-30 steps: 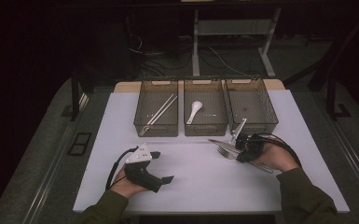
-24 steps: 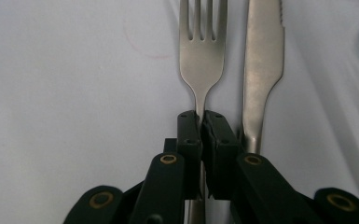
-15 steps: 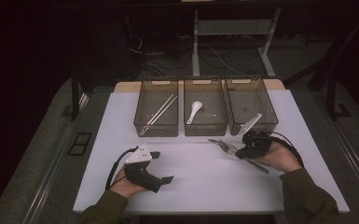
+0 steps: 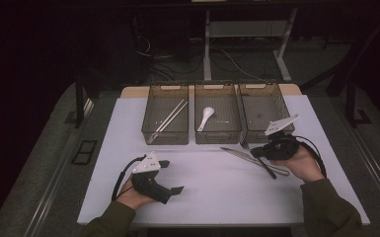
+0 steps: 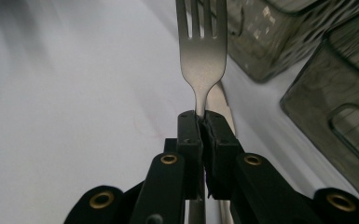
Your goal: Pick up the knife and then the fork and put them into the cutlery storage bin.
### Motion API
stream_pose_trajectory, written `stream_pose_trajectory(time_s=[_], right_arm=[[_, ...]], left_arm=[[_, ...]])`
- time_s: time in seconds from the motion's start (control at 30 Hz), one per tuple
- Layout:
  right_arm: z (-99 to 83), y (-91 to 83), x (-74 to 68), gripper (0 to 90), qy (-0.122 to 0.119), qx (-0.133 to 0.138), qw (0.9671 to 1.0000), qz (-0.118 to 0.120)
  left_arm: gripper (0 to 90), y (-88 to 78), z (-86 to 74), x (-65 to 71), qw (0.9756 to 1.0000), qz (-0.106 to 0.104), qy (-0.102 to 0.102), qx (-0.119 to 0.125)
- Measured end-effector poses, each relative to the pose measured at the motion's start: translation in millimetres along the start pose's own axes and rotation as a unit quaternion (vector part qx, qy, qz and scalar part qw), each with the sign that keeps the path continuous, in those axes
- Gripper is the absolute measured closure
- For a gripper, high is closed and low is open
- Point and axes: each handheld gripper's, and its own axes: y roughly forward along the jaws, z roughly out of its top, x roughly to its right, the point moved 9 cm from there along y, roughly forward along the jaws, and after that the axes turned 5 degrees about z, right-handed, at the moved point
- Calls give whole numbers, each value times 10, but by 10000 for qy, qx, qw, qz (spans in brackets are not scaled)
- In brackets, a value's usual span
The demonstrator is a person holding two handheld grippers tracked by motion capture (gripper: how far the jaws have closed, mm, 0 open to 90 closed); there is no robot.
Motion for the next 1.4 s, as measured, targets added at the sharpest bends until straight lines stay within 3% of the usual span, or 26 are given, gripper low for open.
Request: stream_pose_trajectory(time_s=[0.23,0.57,0.97,1.4], right_arm=[[93,-145,39,858,191,716,9973,7],[200,-415,161,858,415,1533,9865,-400],[281,-681,274,858,504,2069,9739,-786],[423,-892,469,858,587,2381,9629,-1126]], left_arm=[[0,2,-2,-2,10000,-3,-38,7],[0,3,-5,-11,10000,-3,-8,-4],[0,6,-8,-14,10000,2,-5,-18],[0,2,6,-11,10000,-6,-80,35]])
